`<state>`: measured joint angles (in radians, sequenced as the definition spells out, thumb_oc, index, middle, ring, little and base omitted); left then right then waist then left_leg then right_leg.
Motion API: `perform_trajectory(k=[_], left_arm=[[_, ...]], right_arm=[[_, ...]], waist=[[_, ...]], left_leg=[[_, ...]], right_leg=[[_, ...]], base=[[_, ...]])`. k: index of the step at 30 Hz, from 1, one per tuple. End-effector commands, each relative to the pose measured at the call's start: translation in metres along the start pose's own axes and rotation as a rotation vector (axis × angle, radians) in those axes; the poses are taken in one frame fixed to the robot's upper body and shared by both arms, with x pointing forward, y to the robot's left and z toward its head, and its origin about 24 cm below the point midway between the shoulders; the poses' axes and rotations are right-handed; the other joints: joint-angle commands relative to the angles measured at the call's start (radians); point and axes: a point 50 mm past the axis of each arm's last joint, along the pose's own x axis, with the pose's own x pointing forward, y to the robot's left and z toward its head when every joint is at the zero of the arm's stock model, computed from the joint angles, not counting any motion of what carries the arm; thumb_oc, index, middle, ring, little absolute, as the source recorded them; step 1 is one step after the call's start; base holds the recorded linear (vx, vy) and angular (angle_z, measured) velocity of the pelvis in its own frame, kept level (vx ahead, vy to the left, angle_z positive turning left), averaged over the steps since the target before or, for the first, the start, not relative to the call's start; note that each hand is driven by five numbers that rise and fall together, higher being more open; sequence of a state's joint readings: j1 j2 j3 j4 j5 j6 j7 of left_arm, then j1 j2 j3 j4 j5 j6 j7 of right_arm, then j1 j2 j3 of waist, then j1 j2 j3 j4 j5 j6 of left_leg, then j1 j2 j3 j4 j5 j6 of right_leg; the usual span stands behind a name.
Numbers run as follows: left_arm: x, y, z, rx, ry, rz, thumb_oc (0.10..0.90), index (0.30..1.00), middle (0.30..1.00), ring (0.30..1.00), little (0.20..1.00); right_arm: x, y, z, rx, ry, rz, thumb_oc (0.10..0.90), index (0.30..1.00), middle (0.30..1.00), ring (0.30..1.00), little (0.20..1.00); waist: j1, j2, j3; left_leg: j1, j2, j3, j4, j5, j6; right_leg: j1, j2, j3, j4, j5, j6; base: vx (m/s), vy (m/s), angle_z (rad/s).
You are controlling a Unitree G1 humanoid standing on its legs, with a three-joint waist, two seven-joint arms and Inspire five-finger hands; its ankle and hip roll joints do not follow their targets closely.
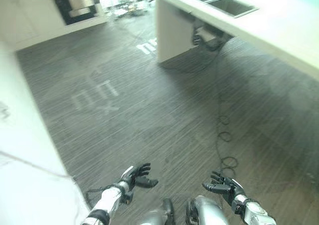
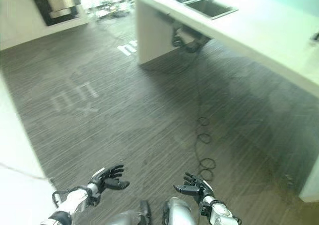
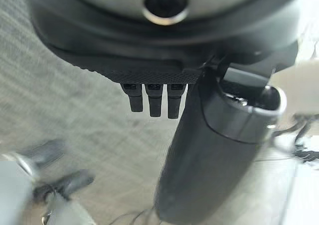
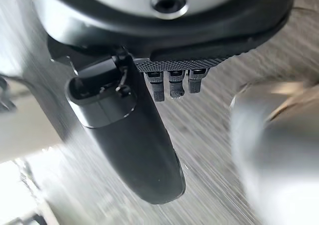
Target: Place the dishes in the dishwasher.
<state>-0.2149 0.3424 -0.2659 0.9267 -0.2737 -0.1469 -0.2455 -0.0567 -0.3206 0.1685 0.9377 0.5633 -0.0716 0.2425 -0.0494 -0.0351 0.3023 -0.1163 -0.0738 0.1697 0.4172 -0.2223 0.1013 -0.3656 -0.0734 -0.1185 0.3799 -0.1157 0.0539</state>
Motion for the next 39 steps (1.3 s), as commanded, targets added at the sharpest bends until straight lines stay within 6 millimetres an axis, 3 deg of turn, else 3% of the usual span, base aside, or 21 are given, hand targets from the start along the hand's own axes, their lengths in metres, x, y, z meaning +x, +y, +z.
perform_trajectory(k=[1, 7, 8, 9, 10, 11, 13, 16, 17, 18, 19, 21, 26, 27, 28, 29, 32, 34, 36, 37, 39], left_arm=[[-0.008, -0.006, -0.009, -0.019, -0.03, -0.048, 0.8, 0.9, 0.9, 0.9, 0.9], [-0.012, -0.012, -0.021, -0.028, -0.016, -0.065, 0.8, 0.9, 0.9, 0.9, 0.9], [-0.011, -0.013, -0.021, -0.035, -0.023, -0.062, 0.8, 0.9, 0.9, 0.9, 0.9], [-0.011, -0.014, -0.019, -0.043, -0.031, -0.064, 0.8, 0.9, 0.9, 0.9, 0.9], [-0.01, -0.014, -0.016, -0.047, -0.047, -0.072, 0.8, 0.9, 0.9, 0.9, 0.9], [-0.01, -0.013, -0.011, -0.045, -0.061, -0.082, 0.8, 0.9, 0.9, 0.9, 0.9], [-0.009, -0.011, -0.005, -0.028, -0.069, -0.1, 0.8, 0.9, 0.9, 0.9, 0.9], [-0.01, -0.012, -0.007, -0.004, -0.061, -0.125, 0.8, 0.9, 0.9, 0.9, 0.9], [-0.012, -0.012, -0.01, 0.006, -0.051, -0.132, 0.8, 0.9, 0.9, 0.9, 0.9], [-0.013, -0.014, -0.013, 0.011, -0.043, -0.138, 0.8, 0.9, 0.9, 0.9, 0.9], [-0.013, -0.017, -0.015, 0.019, -0.035, -0.147, 0.8, 0.9, 0.9, 0.9, 0.9], [-0.014, -0.017, -0.015, 0.032, -0.028, -0.16, 0.8, 0.9, 0.9, 0.9, 0.9], [-0.013, -0.016, -0.023, 0.089, 0.057, -0.141, 0.8, 0.9, 0.9, 0.9, 0.9], [-0.013, -0.014, -0.023, 0.1, 0.064, -0.133, 0.8, 0.9, 0.9, 0.9, 0.9], [-0.013, -0.01, -0.021, 0.102, 0.064, -0.125, 0.8, 0.9, 0.9, 0.9, 0.9], [-0.012, -0.008, -0.018, 0.097, 0.06, -0.121, 0.8, 0.9, 0.9, 0.9, 0.9], [-0.009, -0.001, -0.009, 0.125, 0.059, -0.109, 0.8, 0.9, 0.9, 0.9, 0.9], [-0.007, -0.001, -0.006, 0.123, 0.053, -0.106, 0.8, 0.9, 0.9, 0.9, 0.9], [-0.006, -0.002, -0.002, 0.131, 0.046, -0.123, 0.8, 0.9, 0.9, 0.9, 0.9], [-0.006, -0.004, 0.001, 0.157, 0.053, -0.156, 0.8, 0.9, 0.9, 0.9, 0.9], [-0.006, -0.008, -0.003, 0.154, 0.066, -0.176, 0.8, 0.9, 0.9, 0.9, 0.9]], right_arm=[[-0.005, -0.022, 0.035, 0.005, -0.155, -0.028, 0.8, 0.9, 0.9, 0.9, 0.9], [-0.002, -0.023, 0.025, -0.022, -0.081, -0.035, 0.8, 0.9, 0.9, 0.9, 0.9], [-0.002, -0.023, 0.026, -0.039, -0.073, -0.038, 0.8, 0.9, 0.9, 0.9, 0.9], [-0.002, -0.024, 0.027, -0.049, -0.07, -0.046, 0.8, 0.9, 0.9, 0.9, 0.9], [-0.003, -0.026, 0.027, -0.06, -0.073, -0.057, 0.8, 0.9, 0.9, 0.9, 0.9], [-0.005, -0.031, 0.028, -0.068, -0.076, -0.064, 0.8, 0.9, 0.9, 0.9, 0.9], [-0.007, -0.036, 0.029, -0.076, -0.081, -0.072, 0.8, 0.9, 0.9, 0.9, 0.9], [-0.008, -0.037, 0.031, -0.08, -0.086, -0.073, 0.8, 0.9, 0.9, 0.9, 0.9], [-0.007, -0.036, 0.031, -0.073, -0.081, -0.079, 0.8, 0.9, 0.9, 0.9, 0.9], [-0.007, -0.037, 0.031, -0.064, -0.08, -0.088, 0.8, 0.9, 0.9, 0.9, 0.9], [-0.008, -0.038, 0.029, -0.05, -0.08, -0.098, 0.8, 0.9, 0.9, 0.9, 0.9], [-0.01, -0.039, 0.028, -0.029, -0.093, -0.102, 0.8, 0.9, 0.9, 0.9, 0.9], [-0.007, -0.031, 0.018, -0.044, -0.042, -0.051, 0.8, 0.9, 0.9, 0.9, 0.9], [-0.006, -0.029, 0.017, -0.054, -0.037, -0.045, 0.8, 0.9, 0.9, 0.9, 0.9], [-0.005, -0.025, 0.018, -0.056, -0.042, -0.037, 0.8, 0.9, 0.9, 0.9, 0.9], [-0.004, -0.022, 0.019, -0.052, -0.052, -0.03, 0.8, 0.9, 0.9, 0.9, 0.9], [-0.002, -0.016, 0.02, -0.063, -0.058, -0.005, 0.8, 0.9, 0.9, 0.9, 0.9], [0.0, -0.013, 0.017, -0.067, -0.047, -0.002, 0.8, 0.9, 0.9, 0.9, 0.9], [-0.002, -0.017, 0.016, -0.079, -0.051, -0.013, 0.8, 0.9, 0.9, 0.9, 0.9], [-0.006, -0.026, 0.017, -0.061, -0.054, -0.038, 0.8, 0.9, 0.9, 0.9, 0.9], [-0.009, -0.032, 0.015, -0.053, -0.048, -0.045, 0.8, 0.9, 0.9, 0.9, 0.9]], waist=[[-0.056, 0.003, -0.035], [-0.039, 0.007, -0.074], [-0.034, 0.005, -0.081], [-0.026, -0.004, -0.082], [-0.015, -0.016, -0.077], [-0.002, -0.03, -0.063], [0.013, -0.03, -0.05], [0.05, -0.024, -0.03], [0.06, -0.016, -0.038], [0.064, 0.004, -0.033], [0.071, 0.033, -0.029], [0.073, 0.051, -0.032], [0.068, 0.065, -0.074], [0.06, 0.064, -0.076], [0.044, 0.074, -0.081], [0.029, 0.088, -0.08], [0.002, 0.114, -0.065], [-0.017, 0.115, -0.051], [-0.033, 0.1, -0.043], [-0.051, 0.044, -0.037], [-0.063, 0.021, -0.043]], left_leg=[[0.083, 0.001, -0.103, -0.117, -0.075, -0.032], [0.175, 0.018, -0.137, -0.117, -0.093, -0.052], [0.204, 0.028, -0.121, -0.117, -0.068, -0.068], [0.235, 0.037, -0.1, -0.117, 0.016, -0.084], [0.198, 0.06, -0.077, 0.009, 0.084, -0.104], [0.098, 0.077, -0.058, 0.216, 0.109, -0.111], [-0.033, 0.091, -0.052, 0.335, 0.116, -0.104], [-0.061, 0.037, -0.044, 0.105, 0.083, -0.078], [-0.053, 0.036, -0.042, -0.078, 0.11, -0.084], [-0.082, 0.054, -0.054, -0.117, 0.115, -0.098], [-0.153, 0.086, -0.072, -0.117, 0.146, -0.124], [-0.208, 0.13, -0.042, -0.117, 0.18, -0.143], [-0.174, 0.118, -0.062, -0.117, 0.131, -0.112], [-0.151, 0.109, -0.063, -0.117, 0.116, -0.103], [-0.119, 0.101, -0.074, -0.117, 0.097, -0.087], [-0.094, 0.098, -0.085, -0.117, 0.082, -0.072], [-0.042, 0.093, -0.085, -0.117, 0.044, -0.037], [-0.008, 0.089, -0.083, -0.117, 0.02, -0.037], [0.014, 0.073, -0.093, -0.117, 0.002, -0.045], [0.051, 0.019, -0.093, -0.117, -0.036, -0.049], [0.095, -0.006, -0.098, -0.117, -0.078, -0.05]], right_leg=[[0.058, -0.011, 0.011, -0.08, 0.105, 0.085], [0.149, 0.02, 0.033, -0.08, 0.032, 0.027], [0.169, 0.018, 0.03, -0.08, 0.015, 0.017], [0.19, 0.011, 0.037, -0.08, -0.002, 0.007], [0.216, 0.003, 0.047, -0.08, -0.018, -0.005], [0.249, -0.003, 0.053, -0.08, -0.03, -0.02], [0.28, 0.001, 0.049, -0.08, -0.043, -0.032], [0.331, 0.013, 0.067, -0.08, -0.083, -0.015], [0.336, 0.024, 0.07, -0.08, -0.097, -0.008], [0.353, 0.047, 0.069, -0.08, -0.112, -0.005], [0.371, 0.078, 0.07, -0.08, -0.128, -0.007], [0.391, 0.087, 0.059, -0.08, -0.15, -0.006], [0.467, 0.051, 0.057, -0.08, -0.181, 0.024], [0.485, 0.038, 0.043, -0.08, -0.157, 0.031], [0.494, 0.025, 0.016, -0.08, -0.077, 0.046], [0.489, 0.015, -0.009, -0.056, -0.004, 0.059], [0.324, -0.006, -0.046, 0.213, 0.065, 0.079], [0.253, 0.018, -0.064, 0.179, 0.059, 0.074], [0.252, 0.05, -0.063, 0.001, 0.074, 0.061], [0.138, 0.0, -0.048, -0.08, 0.07, 0.073], [0.004, -0.051, -0.059, -0.08, 0.092, 0.109]], base=[[0.53, -0.158, 0.06], [0.42, -0.142, 0.26], [0.47, -0.136, 0.17], [0.4, -0.155, -0.03], [0.35, -0.208, -0.16], [0.29, -0.217, -0.06], [0.26, -0.108, 0.04], [0.4, 0.117, -0.3], [0.42, 0.237, -0.31], [0.41, 0.275, -0.29], [0.35, 0.251, -0.29], [0.3, 0.269, -0.1], [0.3, 0.308, -0.44], [0.33, 0.279, -0.55], [0.28, 0.241, -0.33], [0.24, 0.248, -0.25], [0.14, 0.199, 0.13], [0.21, 0.08, 0.03], [0.36, -0.086, 0.27], [0.44, -0.133, 0.57], [0.46, -0.109, 0.23]])
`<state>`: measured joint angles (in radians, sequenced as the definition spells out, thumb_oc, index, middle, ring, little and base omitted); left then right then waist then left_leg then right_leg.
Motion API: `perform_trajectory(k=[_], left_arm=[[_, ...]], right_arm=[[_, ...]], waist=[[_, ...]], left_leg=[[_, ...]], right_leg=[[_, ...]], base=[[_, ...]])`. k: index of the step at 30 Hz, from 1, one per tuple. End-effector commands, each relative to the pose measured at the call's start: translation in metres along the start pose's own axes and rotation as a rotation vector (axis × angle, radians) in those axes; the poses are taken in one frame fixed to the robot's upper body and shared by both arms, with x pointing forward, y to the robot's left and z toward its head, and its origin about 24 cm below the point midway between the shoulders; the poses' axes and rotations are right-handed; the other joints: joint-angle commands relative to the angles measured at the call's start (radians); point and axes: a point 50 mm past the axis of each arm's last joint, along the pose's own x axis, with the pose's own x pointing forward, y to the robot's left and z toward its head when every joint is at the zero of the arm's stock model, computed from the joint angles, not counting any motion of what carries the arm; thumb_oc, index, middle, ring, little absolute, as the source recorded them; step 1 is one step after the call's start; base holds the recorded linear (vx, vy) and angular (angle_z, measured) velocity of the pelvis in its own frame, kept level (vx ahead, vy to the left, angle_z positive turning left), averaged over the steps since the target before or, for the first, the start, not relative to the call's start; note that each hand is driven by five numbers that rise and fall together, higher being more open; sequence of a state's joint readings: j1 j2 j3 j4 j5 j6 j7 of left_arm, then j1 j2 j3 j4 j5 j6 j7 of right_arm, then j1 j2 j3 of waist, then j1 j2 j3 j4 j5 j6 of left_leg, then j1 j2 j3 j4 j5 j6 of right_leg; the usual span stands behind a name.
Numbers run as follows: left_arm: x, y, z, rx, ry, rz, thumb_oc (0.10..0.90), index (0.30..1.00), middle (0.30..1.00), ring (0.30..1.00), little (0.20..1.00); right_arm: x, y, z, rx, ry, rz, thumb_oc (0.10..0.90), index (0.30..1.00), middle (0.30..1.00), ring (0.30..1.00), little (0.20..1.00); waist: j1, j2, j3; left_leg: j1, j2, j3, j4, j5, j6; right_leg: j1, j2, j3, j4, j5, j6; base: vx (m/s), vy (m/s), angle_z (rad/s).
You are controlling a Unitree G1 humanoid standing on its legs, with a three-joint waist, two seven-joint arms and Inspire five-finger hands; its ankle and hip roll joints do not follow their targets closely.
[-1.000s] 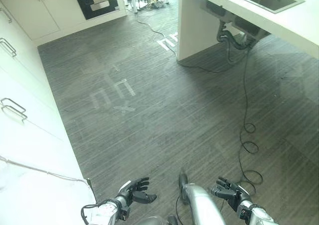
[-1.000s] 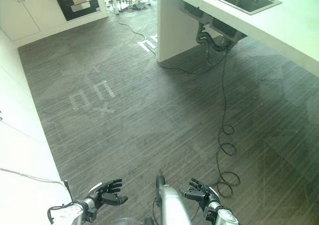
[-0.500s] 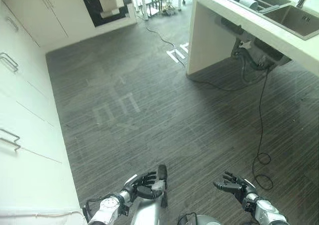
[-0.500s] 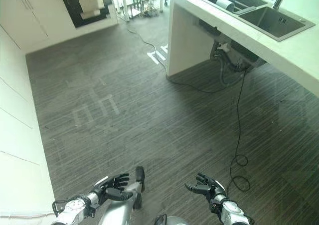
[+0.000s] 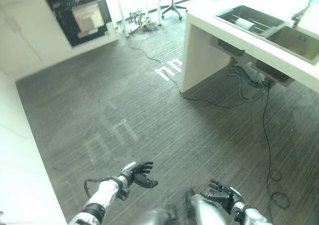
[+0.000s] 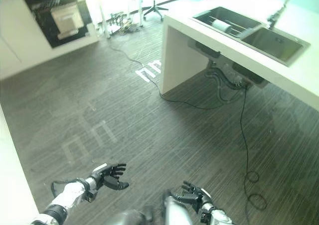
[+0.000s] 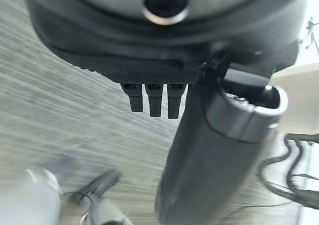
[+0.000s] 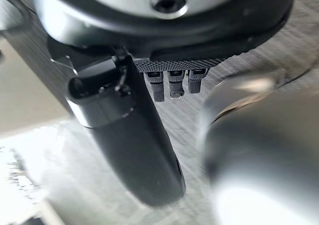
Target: Place the dishes in the dishwasher.
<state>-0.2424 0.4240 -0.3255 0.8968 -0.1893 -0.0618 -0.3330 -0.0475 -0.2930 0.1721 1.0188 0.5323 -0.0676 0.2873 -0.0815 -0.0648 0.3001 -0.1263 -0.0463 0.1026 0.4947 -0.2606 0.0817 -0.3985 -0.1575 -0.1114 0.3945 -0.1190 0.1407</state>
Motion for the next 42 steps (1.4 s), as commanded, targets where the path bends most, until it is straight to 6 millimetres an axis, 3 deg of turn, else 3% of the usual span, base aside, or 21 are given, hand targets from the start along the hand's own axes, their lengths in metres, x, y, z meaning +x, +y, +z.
perform_trajectory(k=[1, 3, 6, 8, 9, 11, 12, 13, 15, 16, 17, 19, 21, 22, 23, 25, 27, 34, 38, 39, 42], left_arm=[[-0.001, -0.026, -0.007, -0.001, -0.032, -0.095, 0.8, 0.9, 0.9, 0.9, 0.9], [-0.002, -0.029, -0.011, -0.003, -0.027, -0.1, 0.8, 0.9, 0.9, 0.9, 0.9], [-0.006, -0.031, -0.017, -0.005, -0.018, -0.107, 0.8, 0.9, 0.9, 0.9, 0.9], [-0.009, -0.031, -0.021, -0.024, -0.007, -0.102, 0.8, 0.9, 0.9, 0.9, 0.9], [-0.01, -0.033, -0.026, -0.047, -0.001, -0.105, 0.8, 0.9, 0.9, 0.9, 0.9], [-0.01, -0.036, -0.027, -0.059, -0.001, -0.108, 0.8, 0.9, 0.9, 0.9, 0.9], [-0.01, -0.036, -0.027, -0.058, 0.0, -0.108, 0.8, 0.9, 0.9, 0.9, 0.9], [-0.011, -0.036, -0.028, -0.067, -0.001, -0.101, 0.8, 0.9, 0.9, 0.9, 0.9], [-0.013, -0.035, -0.028, -0.075, -0.01, -0.096, 0.8, 0.9, 0.9, 0.9, 0.9], [-0.014, -0.034, -0.027, -0.066, -0.014, -0.107, 0.8, 0.9, 0.9, 0.9, 0.9], [-0.014, -0.034, -0.025, -0.058, -0.016, -0.116, 0.8, 0.9, 0.9, 0.9, 0.9], [-0.015, -0.034, -0.021, -0.049, -0.026, -0.133, 0.8, 0.9, 0.9, 0.9, 0.9], [-0.016, -0.032, -0.022, -0.053, -0.037, -0.12, 0.8, 0.9, 0.9, 0.9, 0.9], [-0.016, -0.031, -0.022, -0.051, -0.035, -0.117, 0.8, 0.9, 0.9, 0.9, 0.9], [-0.016, -0.034, -0.026, -0.055, -0.024, -0.124, 0.8, 0.9, 0.9, 0.9, 0.9], [-0.018, -0.039, -0.032, -0.052, -0.008, -0.135, 0.8, 0.9, 0.9, 0.9, 0.9], [-0.019, -0.044, -0.038, -0.051, -0.004, -0.143, 0.8, 0.9, 0.9, 0.9, 0.9], [-0.014, -0.039, -0.034, -0.009, 0.004, -0.122, 0.8, 0.9, 0.9, 0.9, 0.9], [-0.012, -0.026, -0.025, 0.051, 0.012, -0.078, 0.8, 0.9, 0.9, 0.9, 0.9], [-0.011, -0.017, -0.021, 0.154, 0.057, -0.025, 0.8, 0.9, 0.9, 0.9, 0.9], [-0.008, -0.014, -0.023, 0.145, 0.09, -0.004, 0.8, 0.9, 0.9, 0.9, 0.9]], right_arm=[[-0.011, -0.036, 0.037, -0.057, -0.133, -0.07, 0.8, 0.9, 0.9, 0.9, 0.9], [-0.012, -0.035, 0.035, -0.058, -0.128, -0.063, 0.8, 0.9, 0.9, 0.9, 0.9], [-0.012, -0.035, 0.034, -0.046, -0.125, -0.058, 0.8, 0.9, 0.9, 0.9, 0.9], [-0.012, -0.035, 0.034, -0.045, -0.115, -0.063, 0.8, 0.9, 0.9, 0.9, 0.9], [-0.011, -0.034, 0.035, -0.064, -0.111, -0.061, 0.8, 0.9, 0.9, 0.9, 0.9], [-0.011, -0.033, 0.04, -0.116, -0.12, -0.043, 0.8, 0.9, 0.9, 0.9, 0.9], [-0.011, -0.033, 0.041, -0.12, -0.121, -0.04, 0.8, 0.9, 0.9, 0.9, 0.9], [-0.01, -0.032, 0.045, -0.143, -0.131, -0.035, 0.8, 0.9, 0.9, 0.9, 0.9], [-0.011, -0.034, 0.05, -0.159, -0.138, -0.041, 0.8, 0.9, 0.9, 0.9, 0.9], [-0.012, -0.037, 0.051, -0.165, -0.134, -0.053, 0.8, 0.9, 0.9, 0.9, 0.9], [-0.013, -0.038, 0.052, -0.165, -0.133, -0.059, 0.8, 0.9, 0.9, 0.9, 0.9], [-0.014, -0.039, 0.053, -0.154, -0.141, -0.061, 0.8, 0.9, 0.9, 0.9, 0.9], [-0.013, -0.038, 0.053, -0.157, -0.136, -0.051, 0.8, 0.9, 0.9, 0.9, 0.9], [-0.012, -0.037, 0.051, -0.157, -0.127, -0.052, 0.8, 0.9, 0.9, 0.9, 0.9], [-0.01, -0.034, 0.046, -0.148, -0.104, -0.058, 0.8, 0.9, 0.9, 0.9, 0.9], [-0.009, -0.033, 0.042, -0.145, -0.09, -0.058, 0.8, 0.9, 0.9, 0.9, 0.9], [-0.009, -0.033, 0.039, -0.16, -0.081, -0.06, 0.8, 0.9, 0.9, 0.9, 0.9], [-0.007, -0.033, 0.033, -0.072, -0.077, -0.101, 0.8, 0.9, 0.9, 0.9, 0.9], [-0.005, -0.028, 0.037, -0.098, -0.104, -0.091, 0.8, 0.9, 0.9, 0.9, 0.9], [-0.004, -0.026, 0.039, -0.063, -0.121, -0.083, 0.8, 0.9, 0.9, 0.9, 0.9], [-0.001, -0.025, 0.043, -0.065, -0.131, -0.094, 0.8, 0.9, 0.9, 0.9, 0.9]], waist=[[-0.035, 0.053, -0.045], [-0.035, 0.054, -0.052], [-0.022, 0.064, -0.062], [-0.024, 0.067, -0.074], [-0.026, 0.073, -0.086], [-0.012, 0.078, -0.098], [-0.011, 0.074, -0.101], [0.007, 0.075, -0.103], [0.022, 0.069, -0.095], [0.033, 0.06, -0.085], [0.036, 0.059, -0.08], [0.054, 0.053, -0.066], [0.066, 0.047, -0.059], [0.067, 0.044, -0.058], [0.087, 0.078, -0.058], [0.116, 0.111, -0.055], [0.137, 0.127, -0.057], [0.112, 0.125, -0.094], [0.074, 0.153, -0.092], [0.055, 0.165, -0.071], [0.051, 0.161, -0.054]], left_leg=[[0.123, -0.033, -0.034, -0.195, -0.057, -0.031], [0.158, -0.035, -0.028, -0.195, -0.085, -0.032], [0.205, -0.023, -0.008, -0.195, -0.111, -0.029], [0.237, -0.019, -0.01, -0.195, -0.118, -0.032], [0.269, -0.003, -0.002, -0.195, -0.114, -0.054], [0.31, 0.024, 0.008, -0.195, -0.002, -0.094], [0.308, 0.022, 0.008, -0.195, 0.015, -0.097], [0.334, 0.045, 0.021, -0.156, 0.12, -0.131], [0.233, 0.067, 0.01, 0.085, 0.195, -0.154], [0.151, 0.077, 0.013, 0.24, 0.198, -0.148], [0.114, 0.089, 0.014, 0.29, 0.198, -0.143], [0.008, 0.08, 0.025, 0.297, 0.154, -0.106], [-0.009, 0.055, 0.055, 0.08, 0.112, -0.069], [0.005, 0.051, 0.064, -0.046, 0.121, -0.069], [-0.08, 0.032, -0.026, -0.195, 0.142, -0.093], [-0.199, 0.034, -0.117, -0.195, 0.191, -0.122], [-0.282, 0.051, -0.119, -0.195, 0.237, -0.128], [-0.18, 0.05, -0.08, -0.195, 0.157, -0.08], [-0.101, 0.046, -0.098, -0.195, 0.108, -0.042], [-0.051, 0.046, -0.09, -0.195, 0.083, -0.022], [-0.019, 0.054, -0.064, -0.195, 0.059, -0.021]], right_leg=[[-0.004, 0.026, -0.083, -0.094, 0.089, 0.027], [-0.022, 0.014, -0.122, -0.094, 0.1, 0.02], [0.046, 0.017, -0.148, -0.094, 0.104, -0.004], [0.08, 0.026, -0.121, -0.094, 0.099, -0.015], [0.116, 0.035, -0.107, -0.094, 0.084, -0.035], [0.163, 0.048, -0.102, -0.094, 0.043, -0.065], [0.163, 0.045, -0.1, -0.094, 0.041, -0.068], [0.2, 0.048, -0.106, -0.094, 0.005, -0.09], [0.234, 0.056, -0.095, -0.094, -0.025, -0.119], [0.261, 0.058, -0.083, -0.094, -0.042, -0.137], [0.272, 0.063, -0.077, -0.094, -0.05, -0.146], [0.308, 0.064, -0.051, -0.094, -0.066, -0.141], [0.332, 0.068, -0.01, -0.094, -0.087, -0.121], [0.34, 0.073, 0.007, -0.094, -0.098, -0.112], [0.352, 0.128, 0.058, -0.094, -0.122, -0.096], [0.372, 0.181, 0.105, -0.094, -0.147, -0.095], [0.395, 0.195, 0.133, -0.094, -0.168, -0.087], [0.452, 0.138, 0.106, -0.094, -0.168, -0.053], [0.443, 0.102, 0.016, -0.079, 0.016, -0.023], [0.347, 0.097, -0.03, 0.096, 0.035, -0.018], [0.302, 0.078, -0.079, 0.072, 0.041, -0.017]], base=[[0.42, -0.074, -0.41], [0.37, -0.083, -0.3], [0.39, -0.116, -0.06], [0.46, -0.135, 0.04], [0.47, -0.136, 0.11], [0.42, -0.155, 0.0], [0.4, -0.187, -0.34], [0.36, -0.194, -0.44], [0.42, -0.259, -0.33], [0.33, -0.211, -0.42], [0.28, -0.138, -0.55], [0.25, 0.009, -0.56], [0.34, 0.134, -0.71], [0.46, 0.244, -1.15], [0.52, 0.276, -1.16], [0.42, 0.212, -0.65], [0.38, 0.27, -1.08], [0.29, 0.242, -1.19], [0.2, 0.2, -0.22], [0.21, 0.219, 0.0], [0.19, 0.045, -0.16]])
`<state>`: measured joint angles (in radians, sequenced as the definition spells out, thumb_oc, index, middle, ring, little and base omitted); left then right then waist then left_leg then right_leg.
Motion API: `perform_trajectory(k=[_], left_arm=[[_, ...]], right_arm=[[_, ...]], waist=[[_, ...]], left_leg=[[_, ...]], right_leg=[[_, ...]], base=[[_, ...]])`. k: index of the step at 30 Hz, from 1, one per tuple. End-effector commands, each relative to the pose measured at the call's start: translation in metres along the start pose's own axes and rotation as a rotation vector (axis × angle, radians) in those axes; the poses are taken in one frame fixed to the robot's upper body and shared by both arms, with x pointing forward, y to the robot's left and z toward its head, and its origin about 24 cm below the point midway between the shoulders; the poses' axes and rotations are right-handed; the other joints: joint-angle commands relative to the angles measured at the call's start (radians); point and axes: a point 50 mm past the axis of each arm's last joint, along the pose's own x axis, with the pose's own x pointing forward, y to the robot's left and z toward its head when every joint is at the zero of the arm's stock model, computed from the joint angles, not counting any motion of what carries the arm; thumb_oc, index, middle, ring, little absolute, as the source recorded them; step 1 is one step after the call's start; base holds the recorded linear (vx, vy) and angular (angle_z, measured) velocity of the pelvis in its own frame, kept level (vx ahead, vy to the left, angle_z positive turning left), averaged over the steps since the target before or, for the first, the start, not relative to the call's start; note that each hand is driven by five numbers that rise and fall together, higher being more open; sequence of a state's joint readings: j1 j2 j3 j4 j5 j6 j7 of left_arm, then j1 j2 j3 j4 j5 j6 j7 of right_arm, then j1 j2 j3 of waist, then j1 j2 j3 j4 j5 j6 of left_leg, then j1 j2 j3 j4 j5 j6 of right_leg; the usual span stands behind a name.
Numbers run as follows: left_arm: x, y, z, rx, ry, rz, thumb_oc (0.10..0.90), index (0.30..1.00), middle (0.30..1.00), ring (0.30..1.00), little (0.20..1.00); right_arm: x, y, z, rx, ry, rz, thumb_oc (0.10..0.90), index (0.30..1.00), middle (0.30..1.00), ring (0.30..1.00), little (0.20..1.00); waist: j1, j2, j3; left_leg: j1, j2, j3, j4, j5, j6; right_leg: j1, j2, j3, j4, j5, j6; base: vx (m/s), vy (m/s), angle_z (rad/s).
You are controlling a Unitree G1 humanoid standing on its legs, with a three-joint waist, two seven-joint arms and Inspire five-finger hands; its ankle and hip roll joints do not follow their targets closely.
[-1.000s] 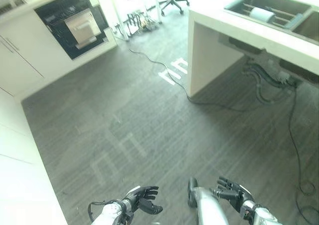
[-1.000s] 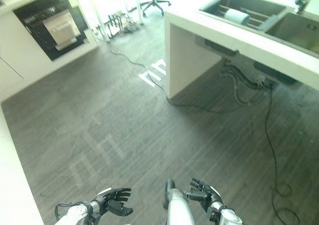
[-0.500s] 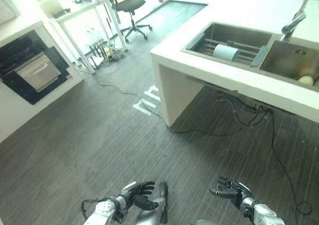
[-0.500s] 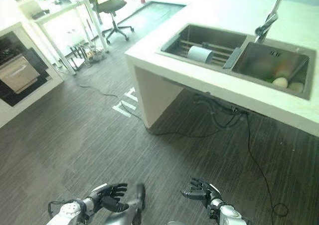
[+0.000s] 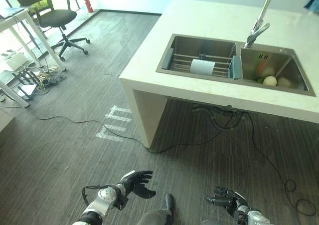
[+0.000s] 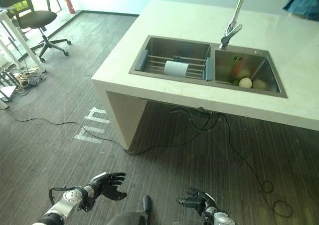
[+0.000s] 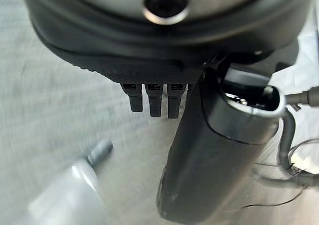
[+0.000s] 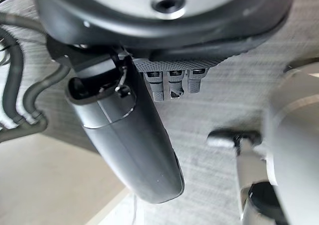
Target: Place the dishes in the dishwasher.
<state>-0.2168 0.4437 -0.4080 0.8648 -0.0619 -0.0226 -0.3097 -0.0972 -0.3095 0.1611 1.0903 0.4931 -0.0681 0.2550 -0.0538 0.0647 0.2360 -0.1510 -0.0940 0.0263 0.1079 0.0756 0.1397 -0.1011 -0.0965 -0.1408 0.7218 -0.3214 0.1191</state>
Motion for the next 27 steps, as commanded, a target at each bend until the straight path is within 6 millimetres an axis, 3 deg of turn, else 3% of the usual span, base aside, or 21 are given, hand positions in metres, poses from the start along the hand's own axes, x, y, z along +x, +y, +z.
perform_trajectory(k=[1, 4, 7, 11, 14, 19, 23, 25, 27], left_arm=[[-0.005, -0.007, -0.012, -0.021, 0.01, 0.039, 0.8, 0.9, 0.9, 0.9, 0.9], [-0.005, -0.006, -0.016, 0.027, 0.053, 0.101, 0.8, 0.9, 0.9, 0.9, 0.9], [-0.011, 0.0, -0.041, 0.079, 0.188, 0.239, 0.8, 0.9, 0.9, 0.9, 0.9], [-0.016, -0.009, -0.066, 0.053, 0.291, 0.246, 0.8, 0.9, 0.9, 0.9, 0.9], [-0.016, -0.025, -0.081, 0.006, 0.368, 0.226, 0.8, 0.9, 0.9, 0.9, 0.9], [-0.013, -0.042, -0.087, -0.046, 0.388, 0.199, 0.8, 0.9, 0.9, 0.9, 0.9], [-0.011, -0.037, -0.077, -0.108, 0.308, 0.225, 0.8, 0.9, 0.9, 0.9, 0.9], [-0.011, -0.027, -0.068, -0.115, 0.26, 0.236, 0.8, 0.9, 0.9, 0.9, 0.9], [-0.011, -0.021, -0.061, -0.119, 0.233, 0.229, 0.8, 0.9, 0.9, 0.9, 0.9]], right_arm=[[-0.002, -0.017, 0.037, -0.024, -0.152, -0.036, 0.8, 0.9, 0.9, 0.9, 0.9], [-0.002, -0.019, 0.042, -0.012, -0.165, -0.039, 0.8, 0.9, 0.9, 0.9, 0.9], [-0.003, -0.024, 0.04, 0.008, -0.148, -0.081, 0.8, 0.9, 0.9, 0.9, 0.9], [-0.008, -0.037, 0.029, 0.062, -0.092, -0.14, 0.8, 0.9, 0.9, 0.9, 0.9], [-0.011, -0.043, 0.018, 0.103, -0.062, -0.155, 0.8, 0.9, 0.9, 0.9, 0.9], [-0.015, -0.05, 0.015, 0.109, -0.055, -0.15, 0.8, 0.9, 0.9, 0.9, 0.9], [-0.017, -0.054, 0.016, 0.054, -0.047, -0.147, 0.8, 0.9, 0.9, 0.9, 0.9], [-0.02, -0.06, 0.017, 0.051, -0.042, -0.175, 0.8, 0.9, 0.9, 0.9, 0.9], [-0.023, -0.068, 0.016, 0.065, -0.038, -0.209, 0.8, 0.9, 0.9, 0.9, 0.9]], waist=[[0.024, 0.022, 0.021], [0.022, -0.013, 0.033], [0.003, -0.049, 0.02], [0.008, -0.058, -0.006], [0.001, -0.056, -0.029], [-0.007, -0.049, -0.023], [0.014, -0.078, 0.009], [0.025, -0.08, 0.028], [0.043, -0.072, 0.044]], left_leg=[[0.022, 0.112, 0.023, 0.192, -0.289, -0.09], [0.048, 0.101, 0.043, 0.192, -0.315, -0.102], [0.08, 0.09, 0.06, 0.192, -0.366, -0.104], [0.094, 0.134, 0.098, 0.192, -0.375, -0.125], [0.103, 0.173, 0.088, 0.192, -0.37, -0.156], [0.127, 0.214, 0.07, 0.192, -0.323, -0.186], [0.142, 0.221, 0.058, 0.222, -0.141, -0.182], [0.067, 0.208, 0.048, 0.354, -0.142, -0.171], [0.016, 0.15, 0.022, 0.362, -0.167, -0.154]], right_leg=[[0.018, -0.003, -0.069, -0.378, 0.256, 0.008], [-0.055, -0.065, -0.056, -0.422, 0.233, 0.022], [-0.153, -0.117, 0.012, -0.422, 0.279, 0.058], [-0.147, -0.13, -0.029, -0.422, 0.244, 0.057], [-0.115, -0.093, -0.012, -0.422, 0.205, 0.033], [-0.083, -0.055, 0.001, -0.422, 0.177, -0.013], [-0.047, -0.042, 0.054, -0.422, 0.154, -0.057], [-0.033, -0.038, 0.055, -0.422, 0.148, -0.073], [-0.011, -0.028, 0.058, -0.422, 0.141, -0.073]], base=[[0.17, -0.1, -0.36], [0.1, -0.152, -0.34], [0.19, -0.236, -0.48], [0.19, -0.285, -0.15], [0.24, -0.353, 0.03], [0.18, -0.232, 0.12], [0.21, -0.273, -0.15], [0.13, -0.181, -0.24], [0.16, -0.017, 0.0]])
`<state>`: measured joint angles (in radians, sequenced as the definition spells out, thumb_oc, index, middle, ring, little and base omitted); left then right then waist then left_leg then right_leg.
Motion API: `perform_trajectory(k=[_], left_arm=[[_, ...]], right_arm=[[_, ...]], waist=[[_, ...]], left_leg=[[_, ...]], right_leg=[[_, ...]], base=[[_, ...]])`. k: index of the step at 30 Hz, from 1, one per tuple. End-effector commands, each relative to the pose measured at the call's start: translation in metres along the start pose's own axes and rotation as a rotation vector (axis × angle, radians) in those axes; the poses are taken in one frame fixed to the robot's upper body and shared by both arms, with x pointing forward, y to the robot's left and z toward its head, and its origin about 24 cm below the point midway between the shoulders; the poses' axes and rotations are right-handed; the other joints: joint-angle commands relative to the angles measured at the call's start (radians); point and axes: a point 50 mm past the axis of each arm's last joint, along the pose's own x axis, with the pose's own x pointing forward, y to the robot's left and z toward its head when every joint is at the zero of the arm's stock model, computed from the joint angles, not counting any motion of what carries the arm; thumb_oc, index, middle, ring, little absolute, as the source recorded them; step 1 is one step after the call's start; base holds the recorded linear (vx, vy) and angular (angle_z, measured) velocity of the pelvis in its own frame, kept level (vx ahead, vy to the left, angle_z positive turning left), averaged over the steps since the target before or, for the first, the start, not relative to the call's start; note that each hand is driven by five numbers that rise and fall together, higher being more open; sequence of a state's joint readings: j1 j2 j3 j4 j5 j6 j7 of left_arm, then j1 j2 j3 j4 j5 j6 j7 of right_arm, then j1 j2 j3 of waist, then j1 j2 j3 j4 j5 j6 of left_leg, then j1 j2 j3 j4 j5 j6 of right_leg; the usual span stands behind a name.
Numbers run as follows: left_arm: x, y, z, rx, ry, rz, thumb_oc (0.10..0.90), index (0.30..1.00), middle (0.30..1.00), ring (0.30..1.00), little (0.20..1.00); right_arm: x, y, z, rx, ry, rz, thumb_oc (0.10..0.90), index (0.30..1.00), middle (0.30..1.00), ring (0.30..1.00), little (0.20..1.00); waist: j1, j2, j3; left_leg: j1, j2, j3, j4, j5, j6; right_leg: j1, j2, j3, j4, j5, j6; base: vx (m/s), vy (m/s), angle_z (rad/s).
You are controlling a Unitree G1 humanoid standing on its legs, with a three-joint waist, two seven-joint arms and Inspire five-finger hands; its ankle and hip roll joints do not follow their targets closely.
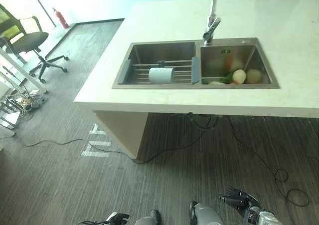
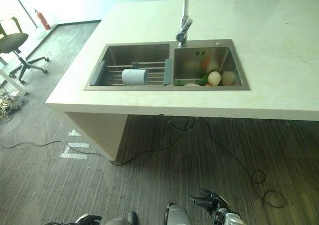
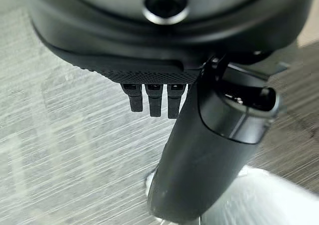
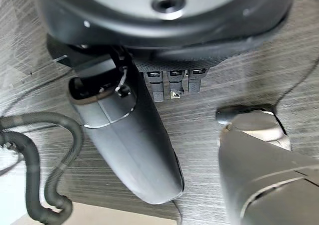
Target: Place the dishes in the dishwasher.
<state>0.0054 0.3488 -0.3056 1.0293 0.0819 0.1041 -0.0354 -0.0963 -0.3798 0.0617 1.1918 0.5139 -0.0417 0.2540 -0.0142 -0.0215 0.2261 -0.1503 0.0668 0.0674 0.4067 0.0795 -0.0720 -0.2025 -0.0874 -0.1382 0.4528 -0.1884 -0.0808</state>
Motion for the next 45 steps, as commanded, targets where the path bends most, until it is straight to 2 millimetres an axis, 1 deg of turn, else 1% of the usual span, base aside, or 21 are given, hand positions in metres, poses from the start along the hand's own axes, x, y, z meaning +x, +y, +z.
perform_trajectory(k=[1, 3, 6, 10, 11, 12, 13, 14, 15, 16, 17, 18, 19, 21, 22, 24, 26, 32, 40, 44, 45], left_arm=[[-0.002, 0.025, 0.058, -0.067, -0.219, 0.024, 0.8, 0.9, 0.9, 0.9, 0.9], [-0.003, 0.024, 0.055, -0.107, -0.21, 0.001, 0.8, 0.9, 0.9, 0.9, 0.9], [-0.001, 0.017, 0.055, -0.186, -0.209, -0.026, 0.8, 0.9, 0.9, 0.9, 0.9], [0.002, 0.009, 0.047, -0.218, -0.158, -0.049, 0.8, 0.9, 0.9, 0.9, 0.9], [0.003, 0.006, 0.042, -0.219, -0.126, -0.058, 0.8, 0.9, 0.9, 0.9, 0.9], [0.005, 0.0, 0.03, -0.202, -0.06, -0.079, 0.8, 0.9, 0.9, 0.9, 0.9], [0.005, -0.001, 0.027, -0.203, -0.05, -0.08, 0.8, 0.9, 0.9, 0.9, 0.9], [0.006, 0.002, 0.024, -0.206, -0.032, -0.082, 0.8, 0.9, 0.9, 0.9, 0.9], [0.006, 0.005, 0.024, -0.224, -0.024, -0.081, 0.8, 0.9, 0.9, 0.9, 0.9], [0.006, 0.008, 0.022, -0.243, -0.018, -0.073, 0.8, 0.9, 0.9, 0.9, 0.9], [0.006, 0.008, 0.021, -0.264, -0.009, -0.075, 0.8, 0.9, 0.9, 0.9, 0.9], [0.006, 0.008, 0.02, -0.297, -0.002, -0.077, 0.8, 0.9, 0.9, 0.9, 0.9], [0.006, 0.009, 0.021, -0.324, -0.005, -0.07, 0.8, 0.9, 0.9, 0.9, 0.9], [0.007, 0.009, 0.024, -0.369, -0.012, -0.052, 0.8, 0.9, 0.9, 0.9, 0.9], [0.007, 0.009, 0.023, -0.411, -0.004, -0.051, 0.8, 0.9, 0.9, 0.9, 0.9], [0.006, -0.006, 0.012, -0.591, 0.058, -0.15, 0.8, 0.9, 0.9, 0.9, 0.9], [0.006, -0.017, 0.009, -0.618, 0.072, -0.192, 0.8, 0.9, 0.9, 0.9, 0.9], [0.005, -0.028, 0.006, -0.614, 0.086, -0.21, 0.8, 0.9, 0.9, 0.9, 0.9], [0.003, -0.031, -0.004, -0.65, 0.109, -0.201, 0.8, 0.9, 0.9, 0.9, 0.9], [0.002, -0.033, -0.01, -0.719, 0.149, -0.197, 0.8, 0.9, 0.9, 0.9, 0.9], [0.003, -0.029, -0.011, -0.787, 0.151, -0.157, 0.8, 0.9, 0.9, 0.9, 0.9]], right_arm=[[-0.006, -0.024, 0.026, -0.014, -0.089, -0.065, 0.8, 0.9, 0.9, 0.9, 0.9], [-0.006, -0.026, 0.025, 0.008, -0.08, -0.068, 0.8, 0.9, 0.9, 0.9, 0.9], [-0.007, -0.026, 0.02, 0.029, -0.052, -0.061, 0.8, 0.9, 0.9, 0.9, 0.9], [-0.006, -0.023, 0.007, 0.038, -0.002, -0.073, 0.8, 0.9, 0.9, 0.9, 0.9], [-0.006, -0.022, 0.005, 0.003, -0.001, -0.078, 0.8, 0.9, 0.9, 0.9, 0.9], [-0.004, -0.012, 0.0, -0.109, -0.018, -0.051, 0.8, 0.9, 0.9, 0.9, 0.9], [-0.003, -0.008, -0.001, -0.11, -0.023, -0.041, 0.8, 0.9, 0.9, 0.9, 0.9], [-0.001, 0.0, 0.0, -0.085, -0.038, -0.019, 0.8, 0.9, 0.9, 0.9, 0.9], [0.002, 0.007, 0.007, -0.084, -0.067, -0.008, 0.8, 0.9, 0.9, 0.9, 0.9], [0.003, 0.011, 0.013, -0.144, -0.091, -0.003, 0.8, 0.9, 0.9, 0.9, 0.9], [0.003, 0.013, 0.016, -0.186, -0.102, -0.004, 0.8, 0.9, 0.9, 0.9, 0.9], [0.005, 0.017, 0.02, -0.208, -0.111, 0.002, 0.8, 0.9, 0.9, 0.9, 0.9], [0.007, 0.02, 0.024, -0.199, -0.115, 0.006, 0.8, 0.9, 0.9, 0.9, 0.9], [0.008, 0.02, 0.025, -0.191, -0.096, -0.004, 0.8, 0.9, 0.9, 0.9, 0.9], [0.008, 0.02, 0.023, -0.193, -0.075, -0.009, 0.8, 0.9, 0.9, 0.9, 0.9], [0.007, 0.015, 0.004, -0.203, 0.016, -0.045, 0.8, 0.9, 0.9, 0.9, 0.9], [0.005, 0.011, -0.005, -0.212, 0.054, -0.067, 0.8, 0.9, 0.9, 0.9, 0.9], [0.003, 0.009, -0.016, -0.194, 0.101, -0.072, 0.8, 0.9, 0.9, 0.9, 0.9], [0.001, 0.008, -0.023, -0.16, 0.116, -0.047, 0.8, 0.9, 0.9, 0.9, 0.9], [-0.001, 0.005, -0.026, -0.164, 0.123, -0.061, 0.8, 0.9, 0.9, 0.9, 0.9], [-0.002, -0.001, -0.025, -0.197, 0.135, -0.079, 0.8, 0.9, 0.9, 0.9, 0.9]], waist=[[0.01, 0.02, 0.056], [0.019, 0.032, 0.066], [0.028, 0.079, 0.079], [0.03, 0.084, 0.055], [0.03, 0.083, 0.047], [0.028, 0.081, 0.028], [0.028, 0.08, 0.025], [0.022, 0.08, 0.023], [0.009, 0.092, 0.033], [0.001, 0.099, 0.05], [0.0, 0.096, 0.057], [0.002, 0.089, 0.065], [0.007, 0.068, 0.077], [-0.001, 0.038, 0.086], [-0.005, 0.036, 0.09], [0.005, 0.018, 0.059], [0.011, 0.01, 0.038], [0.021, 0.003, 0.01], [0.02, 0.014, -0.001], [0.011, 0.026, 0.005], [-0.003, 0.014, 0.016]], left_leg=[[0.018, -0.04, -0.026, 0.015, -0.178, 0.066], [0.031, -0.057, -0.034, -0.107, -0.161, 0.063], [-0.132, -0.019, -0.064, -0.107, -0.14, 0.022], [-0.148, 0.01, -0.028, -0.107, -0.15, 0.023], [-0.138, 0.008, -0.034, -0.107, -0.161, 0.027], [-0.093, -0.019, -0.07, -0.107, -0.203, 0.046], [-0.084, -0.023, -0.073, -0.107, -0.211, 0.053], [-0.067, -0.032, -0.081, -0.107, -0.228, 0.076], [-0.048, -0.034, -0.084, -0.107, -0.245, 0.102], [-0.027, -0.037, -0.082, -0.107, -0.258, 0.12], [-0.022, -0.04, -0.078, -0.107, -0.265, 0.124], [-0.021, -0.034, -0.07, -0.107, -0.272, 0.119], [-0.023, -0.039, -0.057, -0.107, -0.276, 0.109], [-0.018, -0.062, -0.056, -0.107, -0.294, 0.114], [-0.015, -0.059, -0.06, -0.107, -0.295, 0.116], [-0.026, -0.043, -0.03, -0.107, -0.297, 0.104], [-0.02, -0.034, -0.017, -0.107, -0.305, 0.096], [-0.001, -0.016, -0.007, -0.107, -0.311, 0.077], [0.039, -0.007, -0.028, -0.107, -0.328, 0.066], [0.053, -0.01, -0.063, -0.107, -0.328, 0.065], [0.084, 0.007, -0.022, -0.107, -0.306, 0.061]], right_leg=[[0.097, -0.028, 0.062, -0.153, 0.004, 0.13], [0.119, -0.007, 0.072, -0.153, -0.009, 0.134], [0.154, 0.032, 0.087, -0.153, -0.042, 0.142], [0.161, 0.004, 0.081, -0.153, -0.058, 0.163], [0.161, -0.005, 0.078, -0.153, -0.056, 0.17], [0.178, -0.02, 0.07, -0.153, -0.05, 0.181], [0.185, -0.022, 0.066, -0.153, -0.049, 0.183], [0.203, -0.021, 0.052, -0.153, -0.042, 0.182], [0.204, -0.017, 0.017, -0.153, 0.034, 0.19], [0.154, -0.028, -0.001, -0.066, 0.076, 0.202], [0.132, -0.03, -0.008, -0.067, 0.084, 0.204], [0.124, -0.021, -0.022, -0.131, 0.086, 0.201], [0.089, -0.029, -0.017, -0.153, 0.066, 0.2], [0.002, -0.041, 0.032, -0.153, 0.092, 0.219], [-0.006, -0.036, 0.05, -0.153, 0.097, 0.218], [-0.004, -0.034, 0.04, -0.153, 0.067, 0.213], [0.005, -0.04, 0.032, -0.153, 0.05, 0.213], [0.03, -0.042, 0.021, -0.153, 0.026, 0.207], [0.084, -0.039, 0.011, -0.153, -0.005, 0.193], [0.115, -0.02, 0.018, -0.153, -0.026, 0.173], [0.112, -0.029, 0.028, -0.153, -0.023, 0.152]], base=[[0.24, 0.091, -0.04], [0.25, 0.162, -0.18], [0.21, 0.302, -0.32], [0.19, 0.319, -0.42], [0.31, 0.424, -0.45], [0.3, 0.378, -0.22], [0.33, 0.441, -0.13], [0.15, 0.338, 0.0], [0.11, 0.367, 0.12], [0.03, 0.239, 0.09], [-0.02, 0.05, -0.03], [-0.09, -0.13, -0.17], [-0.11, -0.198, -0.25], [-0.06, -0.152, -0.27], [-0.03, -0.179, 0.08], [0.01, -0.214, 0.43], [0.07, -0.118, 0.29], [0.04, -0.06, 0.14], [0.06, -0.036, 0.03], [0.13, -0.044, 0.12], [0.2, -0.013, 0.37]])
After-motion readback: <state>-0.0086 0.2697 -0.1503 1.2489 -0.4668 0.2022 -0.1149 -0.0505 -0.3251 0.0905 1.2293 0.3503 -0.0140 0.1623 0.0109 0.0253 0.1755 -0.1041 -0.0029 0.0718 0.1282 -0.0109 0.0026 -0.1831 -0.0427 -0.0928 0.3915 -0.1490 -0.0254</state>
